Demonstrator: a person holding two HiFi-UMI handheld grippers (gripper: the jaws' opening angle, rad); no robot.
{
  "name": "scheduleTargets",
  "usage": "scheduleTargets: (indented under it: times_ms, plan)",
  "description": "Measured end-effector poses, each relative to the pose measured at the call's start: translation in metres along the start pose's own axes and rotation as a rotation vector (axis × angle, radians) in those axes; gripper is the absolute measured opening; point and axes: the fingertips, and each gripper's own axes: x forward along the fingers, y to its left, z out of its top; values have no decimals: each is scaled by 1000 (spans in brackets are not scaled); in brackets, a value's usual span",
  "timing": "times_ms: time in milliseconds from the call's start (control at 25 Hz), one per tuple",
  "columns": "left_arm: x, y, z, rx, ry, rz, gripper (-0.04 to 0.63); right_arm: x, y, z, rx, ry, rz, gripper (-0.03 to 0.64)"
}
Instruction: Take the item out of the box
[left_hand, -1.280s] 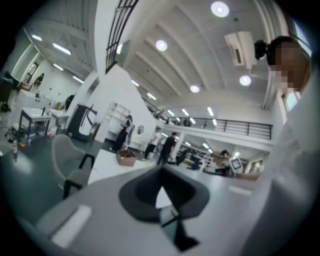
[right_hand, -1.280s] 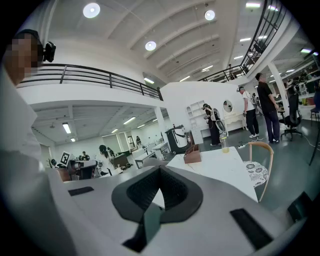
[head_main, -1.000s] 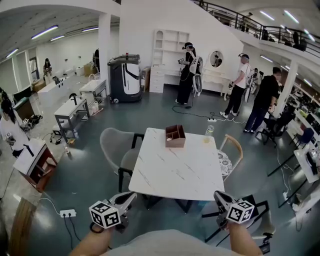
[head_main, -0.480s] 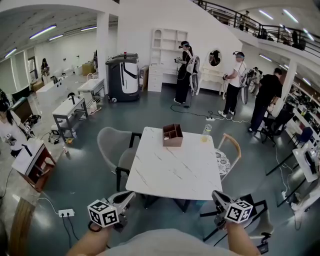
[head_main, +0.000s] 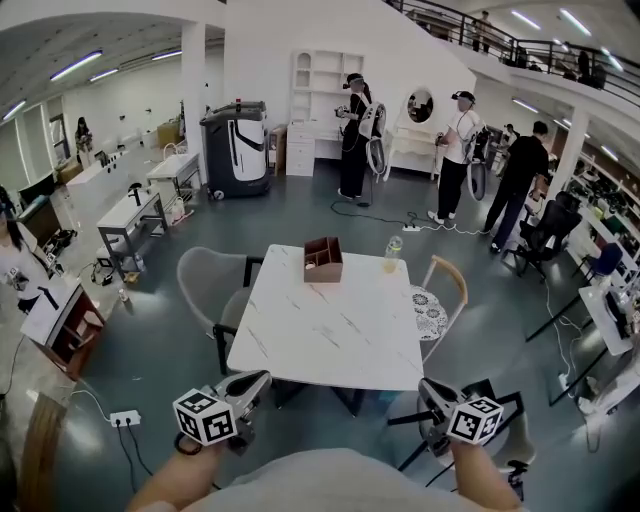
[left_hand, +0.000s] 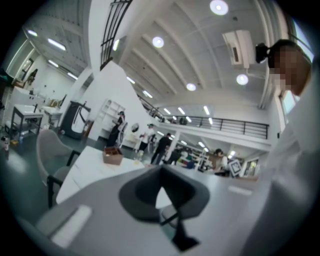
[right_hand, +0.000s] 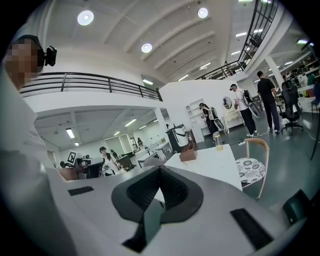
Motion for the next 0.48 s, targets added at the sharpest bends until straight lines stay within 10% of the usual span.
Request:
scheduleTargets:
  times_ms: [480]
  plan:
    - [21,-53,-24,3,9,51,5,-29,-40,4,-23,-4,57,6]
